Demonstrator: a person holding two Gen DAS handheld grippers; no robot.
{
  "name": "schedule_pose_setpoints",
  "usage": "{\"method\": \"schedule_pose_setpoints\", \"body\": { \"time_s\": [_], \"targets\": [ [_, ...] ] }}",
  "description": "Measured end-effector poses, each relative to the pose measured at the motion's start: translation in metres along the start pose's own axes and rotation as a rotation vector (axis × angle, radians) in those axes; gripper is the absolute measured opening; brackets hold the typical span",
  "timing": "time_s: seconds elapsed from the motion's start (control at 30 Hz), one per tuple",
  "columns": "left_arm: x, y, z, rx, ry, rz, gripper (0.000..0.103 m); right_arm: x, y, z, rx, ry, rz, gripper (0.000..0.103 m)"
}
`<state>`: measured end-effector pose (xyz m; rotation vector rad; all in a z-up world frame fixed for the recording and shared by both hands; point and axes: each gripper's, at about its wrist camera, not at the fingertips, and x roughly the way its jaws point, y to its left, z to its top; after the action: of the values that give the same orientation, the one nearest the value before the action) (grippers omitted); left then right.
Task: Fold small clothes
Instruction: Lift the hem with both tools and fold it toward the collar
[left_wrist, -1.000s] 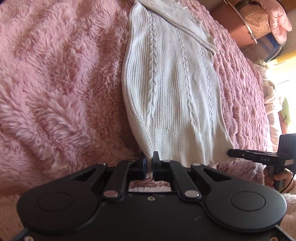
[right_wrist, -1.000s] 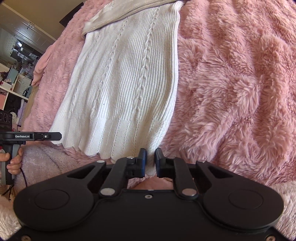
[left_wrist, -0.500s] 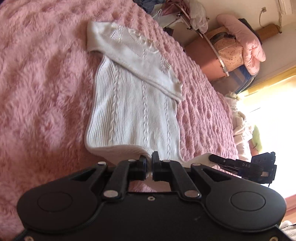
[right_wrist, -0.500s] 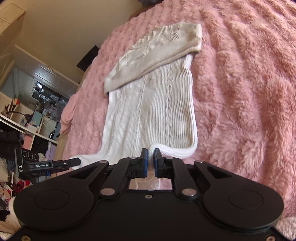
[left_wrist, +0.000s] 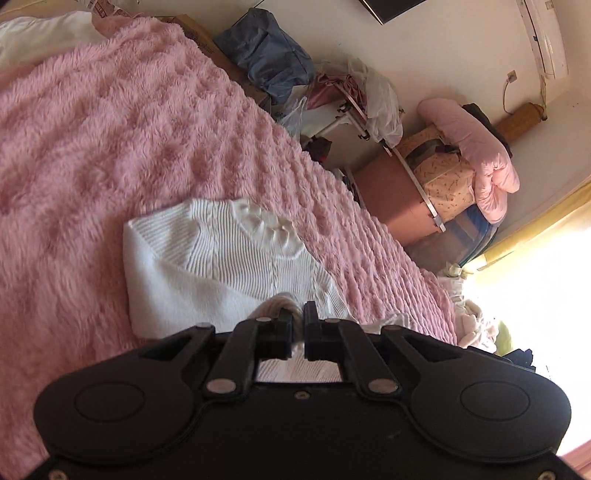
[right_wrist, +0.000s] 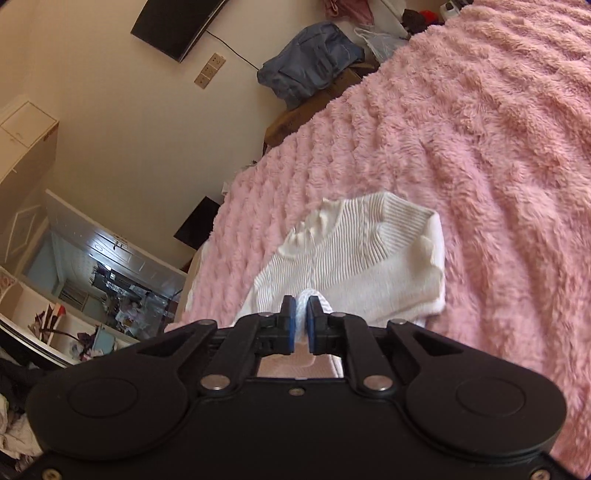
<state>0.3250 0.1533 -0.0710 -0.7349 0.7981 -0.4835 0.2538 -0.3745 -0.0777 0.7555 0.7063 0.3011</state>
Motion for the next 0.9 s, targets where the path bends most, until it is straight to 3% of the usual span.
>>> {"method": "schedule_pose_setpoints", "body": {
  "time_s": [0.2,0.43,0.9],
  "targets": [
    [0.054,0.022,0.052,0.005,0.015,0.039,0.002,0.058,-0.011,0.038,-0.011,-0.006,-0.044,0.008],
    [0.104,0.052,0.085,-0.005,0.017,0.094,0.002,0.109,-0.024,0.071,-0.03,-0.005,-0.094,0.008],
    [0.179,0.091,0.107,-0.042,0.055,0.162,0.002,0.172,-0.061,0.096,0.02,0.01,-0.218,0.008]
  ]
}}
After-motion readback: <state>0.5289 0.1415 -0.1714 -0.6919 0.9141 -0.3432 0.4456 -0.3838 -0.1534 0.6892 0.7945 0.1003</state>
